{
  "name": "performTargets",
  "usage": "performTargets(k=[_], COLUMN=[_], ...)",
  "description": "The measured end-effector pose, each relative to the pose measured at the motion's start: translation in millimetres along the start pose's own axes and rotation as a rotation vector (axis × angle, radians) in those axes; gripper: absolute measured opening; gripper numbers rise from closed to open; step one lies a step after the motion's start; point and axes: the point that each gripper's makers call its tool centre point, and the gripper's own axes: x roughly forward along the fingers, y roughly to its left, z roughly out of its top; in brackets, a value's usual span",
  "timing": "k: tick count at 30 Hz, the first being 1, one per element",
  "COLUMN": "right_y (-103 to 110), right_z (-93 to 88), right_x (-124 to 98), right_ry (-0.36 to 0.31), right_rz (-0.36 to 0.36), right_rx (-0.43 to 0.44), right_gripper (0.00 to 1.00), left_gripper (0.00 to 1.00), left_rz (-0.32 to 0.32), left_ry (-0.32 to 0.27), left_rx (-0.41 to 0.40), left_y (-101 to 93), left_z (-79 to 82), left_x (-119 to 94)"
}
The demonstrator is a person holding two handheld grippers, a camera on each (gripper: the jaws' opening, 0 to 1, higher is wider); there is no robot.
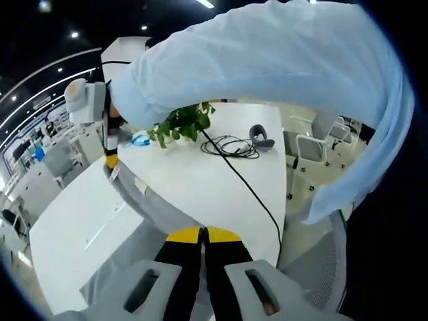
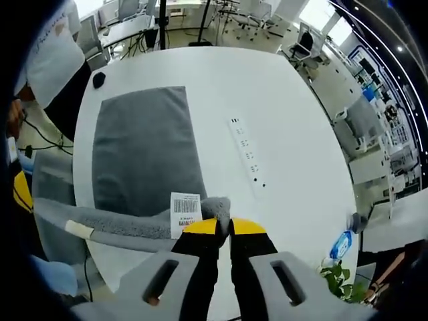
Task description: Fold the towel on the table until its edges align and the towel forms a compact rectangular stack.
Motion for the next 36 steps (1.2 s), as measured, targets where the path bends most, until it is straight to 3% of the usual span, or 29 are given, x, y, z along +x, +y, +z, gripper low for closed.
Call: performTargets(k=[5,21,29,36], right_y=[13,15,24,26], right_z=[15.8,74.5,93.6,108.5], right_x=[2,19,28,43], right_ry=[-0.006,-0.038,-0.037,-0.033], right_rz=[0.004,0.011,0.020,0.033], right_rx=[-0.015,-0.060,-0.076,-0.083], right_gripper=[0.03,0.03,0.03,0.03], left_gripper=[0.00,0.00,0.00,0.00], left_rz=[0.014,0.076,0.097,0.108], left_ry=[0.003,0.028,0.032,0.051], left_rx=[-0.010,-0.034,-0.053,-0.079], left_y=[7.1,39.4,51.7,59.3], left_z=[-6.1,-30.3,-42.6,-62.6], left_x=[-10,-52,-67,-72])
